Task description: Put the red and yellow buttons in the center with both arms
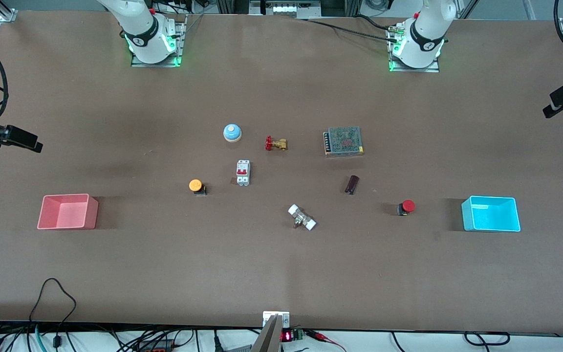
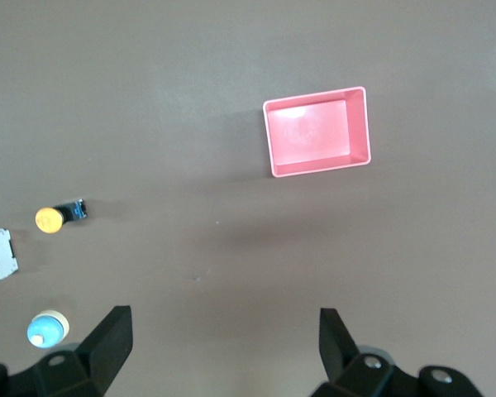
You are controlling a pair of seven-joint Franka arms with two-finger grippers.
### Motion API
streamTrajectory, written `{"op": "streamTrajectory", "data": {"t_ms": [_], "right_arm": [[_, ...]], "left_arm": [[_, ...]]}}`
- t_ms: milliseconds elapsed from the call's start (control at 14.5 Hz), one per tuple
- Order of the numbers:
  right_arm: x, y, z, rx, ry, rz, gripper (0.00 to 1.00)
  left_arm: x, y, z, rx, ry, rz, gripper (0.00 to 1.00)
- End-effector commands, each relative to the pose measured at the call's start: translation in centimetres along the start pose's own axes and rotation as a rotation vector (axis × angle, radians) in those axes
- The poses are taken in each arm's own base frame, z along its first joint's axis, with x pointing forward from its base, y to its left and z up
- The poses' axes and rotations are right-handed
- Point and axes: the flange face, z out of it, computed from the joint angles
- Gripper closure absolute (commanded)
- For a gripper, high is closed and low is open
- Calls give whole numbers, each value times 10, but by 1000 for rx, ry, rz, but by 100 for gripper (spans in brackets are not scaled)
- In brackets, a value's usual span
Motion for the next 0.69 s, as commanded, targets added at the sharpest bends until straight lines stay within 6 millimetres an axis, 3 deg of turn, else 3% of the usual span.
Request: {"op": "streamTrajectory", "data": {"t_ms": [0, 69, 275, 344, 412, 619], "right_arm": [[-29, -1, 1, -13, -13, -46, 0], [-34, 0, 0, -11, -8, -48, 0], [-45, 3, -9, -7, -5, -46, 0], [-46, 3, -10, -6, -5, -46, 0], [-46, 3, -10, -6, -7, -52, 0], [-48, 3, -10, -6, -15, -53, 0]], "left_arm": [[-7, 0, -11, -17, -9, 16, 0], [-7, -1, -10, -16, -12, 11, 0], [-6, -3, -10, -10, -14, 12, 20], [-7, -3, -10, -9, -13, 14, 19], [-8, -2, -11, -9, -14, 21, 3], [-9, 3, -14, -8, -9, 26, 0]]}}
